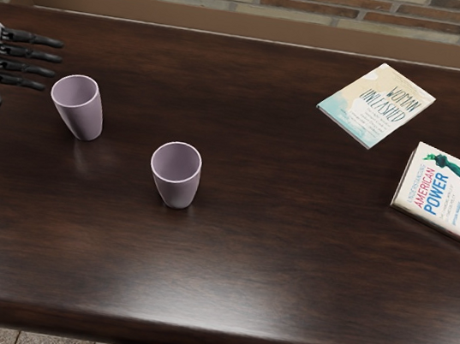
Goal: Pick up cup and place in cup with left hand
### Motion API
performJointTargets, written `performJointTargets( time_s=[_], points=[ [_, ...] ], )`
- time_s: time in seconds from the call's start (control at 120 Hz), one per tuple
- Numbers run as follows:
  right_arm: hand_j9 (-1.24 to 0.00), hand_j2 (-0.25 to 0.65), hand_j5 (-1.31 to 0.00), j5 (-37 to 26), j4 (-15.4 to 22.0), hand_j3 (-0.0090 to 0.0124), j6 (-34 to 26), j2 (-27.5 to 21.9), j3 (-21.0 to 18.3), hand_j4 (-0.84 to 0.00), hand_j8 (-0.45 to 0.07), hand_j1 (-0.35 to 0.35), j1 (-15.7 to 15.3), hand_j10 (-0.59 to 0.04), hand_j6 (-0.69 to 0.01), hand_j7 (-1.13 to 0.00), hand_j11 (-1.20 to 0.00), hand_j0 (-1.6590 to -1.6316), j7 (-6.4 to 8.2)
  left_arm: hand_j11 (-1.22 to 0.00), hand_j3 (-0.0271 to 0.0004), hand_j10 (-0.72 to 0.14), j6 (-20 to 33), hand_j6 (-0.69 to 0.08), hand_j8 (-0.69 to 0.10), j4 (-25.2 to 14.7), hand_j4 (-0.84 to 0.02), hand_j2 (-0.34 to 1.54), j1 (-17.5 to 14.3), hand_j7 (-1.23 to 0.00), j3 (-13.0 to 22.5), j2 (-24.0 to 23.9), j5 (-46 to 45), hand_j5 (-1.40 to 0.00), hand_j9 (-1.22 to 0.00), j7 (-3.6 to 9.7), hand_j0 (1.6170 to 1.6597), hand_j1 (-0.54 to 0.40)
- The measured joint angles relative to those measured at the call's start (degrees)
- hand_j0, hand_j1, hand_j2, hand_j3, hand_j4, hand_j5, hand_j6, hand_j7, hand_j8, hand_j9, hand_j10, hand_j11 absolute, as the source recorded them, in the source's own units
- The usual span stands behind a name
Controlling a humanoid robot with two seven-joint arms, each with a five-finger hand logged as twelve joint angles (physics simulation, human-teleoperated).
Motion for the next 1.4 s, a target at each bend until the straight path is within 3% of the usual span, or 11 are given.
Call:
performJointTargets(
  time_s=[0.158, 0.267, 0.358, 0.525, 0.633, 0.792, 0.892, 0.967, 1.042, 1.2, 1.4],
  points=[
    [0.0, 0.0, 0.0, 0.0, 0.0, 0.0, 0.0, 0.0, 0.0, 0.0, 0.001, -0.349, -0.2, 0.0, 0.001, 0.0, 0.0, -1.6581, 0.0, 0.0, 0.0, 0.001, 0.0, 0.001, 0.001, 0.05, 0.001, 0.0, -0.13, 0.0, 0.01, -1.84, 0.34, 0.0, 0.0, 0.41, 1.6581, 0.349],
    [0.0, 0.0, 0.0, 0.0, 0.0, 0.0, 0.0, 0.0, 0.0, 0.0, 0.001, -0.349, -0.28, 0.0, 0.001, 0.0, 0.0, -1.6581, 0.0, 0.0, 0.0, 0.0, 0.0, 0.001, 0.001, -0.03, 0.001, 0.0, -1.09, 0.0, -0.09, -12.01, 2.6, 0.0, 0.0, 4.64, 1.6581, 0.349],
    [0.0, 0.0, 0.0, 0.0, 0.0, 0.0, 0.0, 0.0, -0.01, 0.0, 0.001, -0.349, -0.31, 0.0, 0.001, 0.0, 0.0, -1.6581, 0.0, 0.0, 0.0, 0.0, 0.01, 0.001, 0.001, -1.18, 0.001, 0.0, -6.06, 0.0, -0.43, -16.84, 8.38, 0.0, 0.0, 6.42, 1.6581, 0.349],
    [0.0, 0.0, 0.0, 0.0, 0.0, 0.0, 0.0, 0.0, -0.01, 0.0, 0.001, -0.349, -0.32, 0.0, 0.001, 0.0, 0.0, -1.6581, 0.0, 0.0, 0.0, -0.001, 0.04, -0.001, -0.001, -6.01, -0.001, 0.0, -11.84, 0.0, -0.75, -22.31, 21.75, 0.0, 0.0, 7.43, 1.6581, 0.349],
    [0.0, 0.0, 0.0, 0.0, 0.0, 0.0, 0.0, 0.0, -0.01, 0.0, 0.001, -0.349, -0.32, 0.0, 0.001, 0.0, 0.0, -1.6581, 0.0, 0.0, 0.0, -0.001, 2.8, -0.002, -0.002, -8.75, -0.001, 0.0, -12.04, 0.0, -0.76, -26.61, 30.93, 0.0, 0.0, 7.6, 1.6581, 0.349],
    [0.0, 0.0, 0.0, 0.0, 0.0, 0.0, 0.0, 0.0, 0.0, 0.0, 0.001, -0.349, -0.32, 0.0, 0.001, 0.0, 0.0, -1.6581, 0.0, 0.0, 0.0, -0.003, 17.21, -0.004, -0.004, -13.32, -0.004, 0.0, -11.35, 0.0, -0.71, -29.0, 43.18, 0.0, 0.0, 7.67, 1.6581, 0.347],
    [0.0, 0.0, 0.0, 0.0, 0.0, 0.0, 0.0, 0.0, 0.0, 0.0, 0.0, -0.349, -0.32, 0.0, 0.0, 0.0, 0.0, -1.6581, 0.0, -0.01, 0.0, -0.006, 22.25, -0.006, -0.006, -16.51, -0.006, 0.0, -9.25, -0.01, -0.55, -32.87, 46.18, -0.01, -0.01, 7.68, 1.6581, 0.344],
    [0.0, 0.0, 0.0, 0.0, 0.0, 0.0, 0.0, 0.0, 0.0, 0.0, 0.001, -0.349, -0.32, 0.0, 0.001, 0.0, 0.0, -1.6581, 0.0, -0.01, 0.0, -0.007, 26.65, -0.008, -0.007, -17.7, -0.007, 0.0, -4.3, -0.01, -0.38, -38.08, 52.11, -0.01, -0.01, 7.68, 1.6581, 0.343],
    [0.0, 0.0, 0.0, 0.0, 0.0, 0.0, 0.0, 0.0, -0.01, 0.0, 0.001, -0.349, -0.32, 0.0, 0.001, 0.0, 0.0, -1.6581, 0.0, -0.01, 0.0, -0.008, 31.37, -0.009, -0.008, -18.29, -0.008, 0.0, -3.45, -0.01, -0.25, -38.84, 57.97, -0.01, -0.01, 7.68, 1.6581, 0.342],
    [0.0, 0.0, 0.0, 0.0, 0.0, 0.0, 0.0, 0.0, 0.0, 0.0, 0.0, -0.349, -0.32, 0.0, 0.001, 0.0, 0.0, -1.6581, 0.0, -0.02, 0.0, -0.016, 34.88, -0.017, -0.017, -18.72, -0.017, 0.0, -1.31, -0.02, -0.12, -38.2, 62.46, -0.02, -0.02, 7.69, 1.6581, 0.332],
    [0.0, 0.0, 0.0, 0.0, 0.0, 0.0, 0.0, 0.0, 0.0, 0.0, 0.0, -0.349, -0.32, 0.0, 0.001, 0.0, 0.0, -1.6581, 0.0, -0.14, 0.0, -0.11, 35.71, -0.111, -0.111, -18.74, -0.11, 0.02, 0.15, -0.14, -0.05, -37.79, 63.55, -0.14, -0.14, 7.69, 1.6581, 0.221]
  ],
)
